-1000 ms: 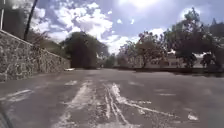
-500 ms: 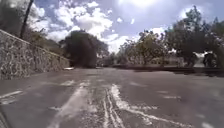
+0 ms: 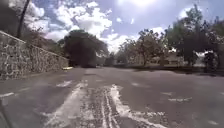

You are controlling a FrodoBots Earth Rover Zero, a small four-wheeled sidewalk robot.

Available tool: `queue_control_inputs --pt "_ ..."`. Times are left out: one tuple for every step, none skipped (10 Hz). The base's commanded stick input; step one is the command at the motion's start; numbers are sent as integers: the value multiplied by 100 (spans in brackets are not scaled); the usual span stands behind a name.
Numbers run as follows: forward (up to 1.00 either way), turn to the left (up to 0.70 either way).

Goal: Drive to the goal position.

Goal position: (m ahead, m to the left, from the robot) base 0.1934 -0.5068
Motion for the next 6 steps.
queue_control_inputs --pt "50 0" --pt "50 0" --pt "50 0" --pt "50 0" --pt "50 0" --pt "50 0"
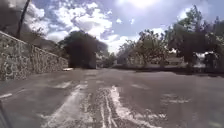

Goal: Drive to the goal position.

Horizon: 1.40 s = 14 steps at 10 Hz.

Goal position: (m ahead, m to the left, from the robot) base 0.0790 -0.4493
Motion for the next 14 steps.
queue_control_inputs --pt "50 0" --pt "50 0" --pt "50 0" --pt "50 0" --pt "50 0" --pt "50 0" --pt "50 0" --pt "50 0" --pt "50 0" --pt "50 0" --pt "50 0" --pt "50 0" --pt "50 0" --pt "50 0"
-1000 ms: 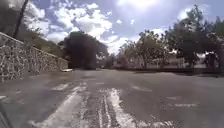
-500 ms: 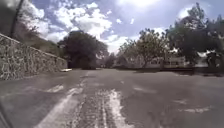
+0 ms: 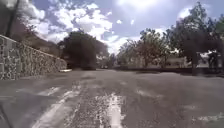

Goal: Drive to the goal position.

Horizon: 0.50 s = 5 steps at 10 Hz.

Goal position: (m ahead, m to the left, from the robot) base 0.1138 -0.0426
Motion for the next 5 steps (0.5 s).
queue_control_inputs --pt "50 0" --pt "50 0" --pt "50 0" --pt "50 0" --pt "50 0"
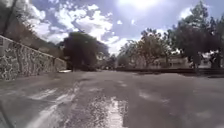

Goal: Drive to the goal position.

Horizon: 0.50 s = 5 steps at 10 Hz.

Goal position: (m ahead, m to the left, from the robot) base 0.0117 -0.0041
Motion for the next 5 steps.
queue_control_inputs --pt "50 0" --pt "34 0" --pt "11 0" --pt "0 0" --pt "0 0"
